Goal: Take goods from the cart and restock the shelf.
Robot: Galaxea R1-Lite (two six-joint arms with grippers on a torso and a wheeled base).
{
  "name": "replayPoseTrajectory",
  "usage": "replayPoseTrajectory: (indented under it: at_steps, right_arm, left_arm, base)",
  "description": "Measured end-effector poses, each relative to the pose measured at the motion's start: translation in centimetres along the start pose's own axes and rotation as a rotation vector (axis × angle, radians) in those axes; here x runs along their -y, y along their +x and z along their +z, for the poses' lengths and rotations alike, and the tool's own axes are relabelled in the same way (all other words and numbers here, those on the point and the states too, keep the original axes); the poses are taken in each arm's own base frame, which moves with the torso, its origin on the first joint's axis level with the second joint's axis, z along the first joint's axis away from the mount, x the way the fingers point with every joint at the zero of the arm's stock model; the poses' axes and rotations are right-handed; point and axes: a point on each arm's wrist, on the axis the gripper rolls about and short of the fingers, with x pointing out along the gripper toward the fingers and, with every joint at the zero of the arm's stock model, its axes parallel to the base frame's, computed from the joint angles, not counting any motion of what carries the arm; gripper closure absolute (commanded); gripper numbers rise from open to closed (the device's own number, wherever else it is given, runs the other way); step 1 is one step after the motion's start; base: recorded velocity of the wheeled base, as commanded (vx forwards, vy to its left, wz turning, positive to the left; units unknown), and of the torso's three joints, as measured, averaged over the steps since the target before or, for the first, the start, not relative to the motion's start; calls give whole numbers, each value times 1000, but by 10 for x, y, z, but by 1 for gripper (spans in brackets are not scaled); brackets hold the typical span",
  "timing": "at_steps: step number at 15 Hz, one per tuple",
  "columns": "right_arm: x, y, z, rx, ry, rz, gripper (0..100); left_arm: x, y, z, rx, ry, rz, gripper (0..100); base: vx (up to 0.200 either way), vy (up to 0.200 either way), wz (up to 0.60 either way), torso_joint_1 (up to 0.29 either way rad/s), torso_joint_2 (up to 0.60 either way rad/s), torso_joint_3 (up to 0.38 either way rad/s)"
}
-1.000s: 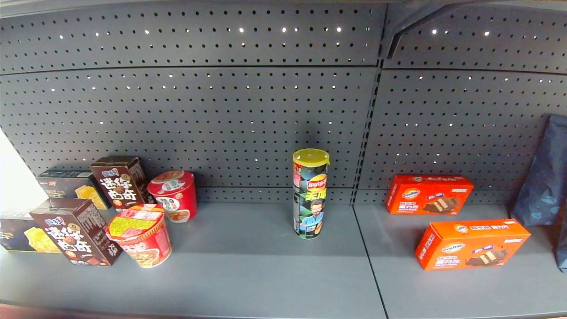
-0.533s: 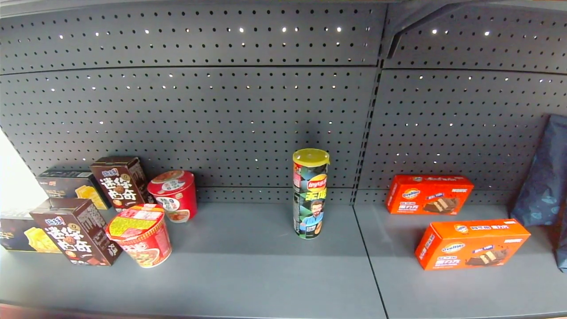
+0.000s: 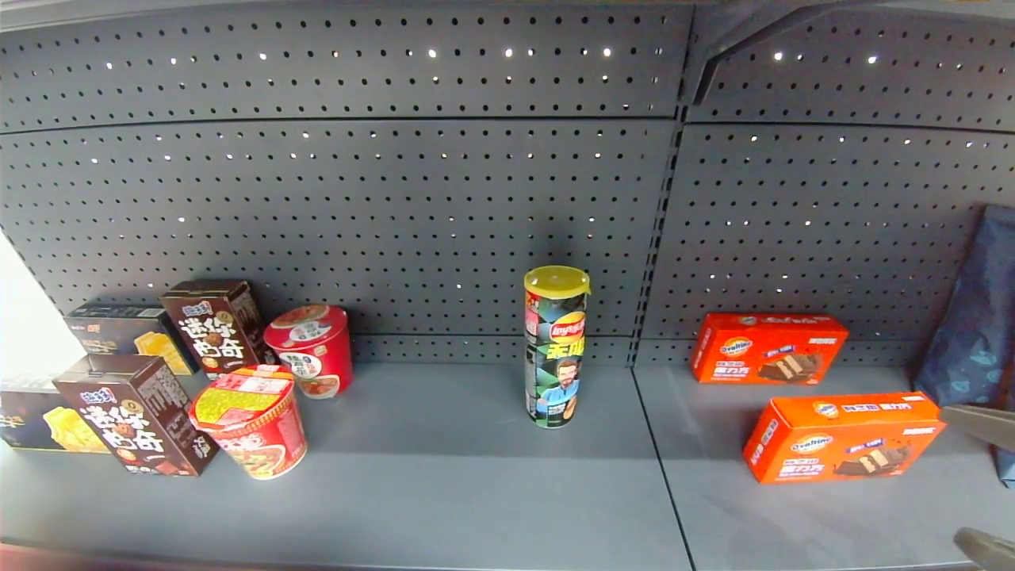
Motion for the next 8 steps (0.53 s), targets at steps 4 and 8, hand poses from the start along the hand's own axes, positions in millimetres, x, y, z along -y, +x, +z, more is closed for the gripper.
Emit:
replayPoseTrajectory:
  at_steps: [4, 8]
  right_arm:
    - [16, 43, -4, -75, 20, 106, 0]
    - [39, 87, -5, -77, -18, 156, 0]
  left_arm:
    - [-1, 5, 0, -24, 9, -52, 100]
    - [-1, 7, 0, -35, -8, -76, 100]
  base:
    - [0, 0, 0, 0, 0, 0]
    - [0, 0, 0, 0, 0, 0]
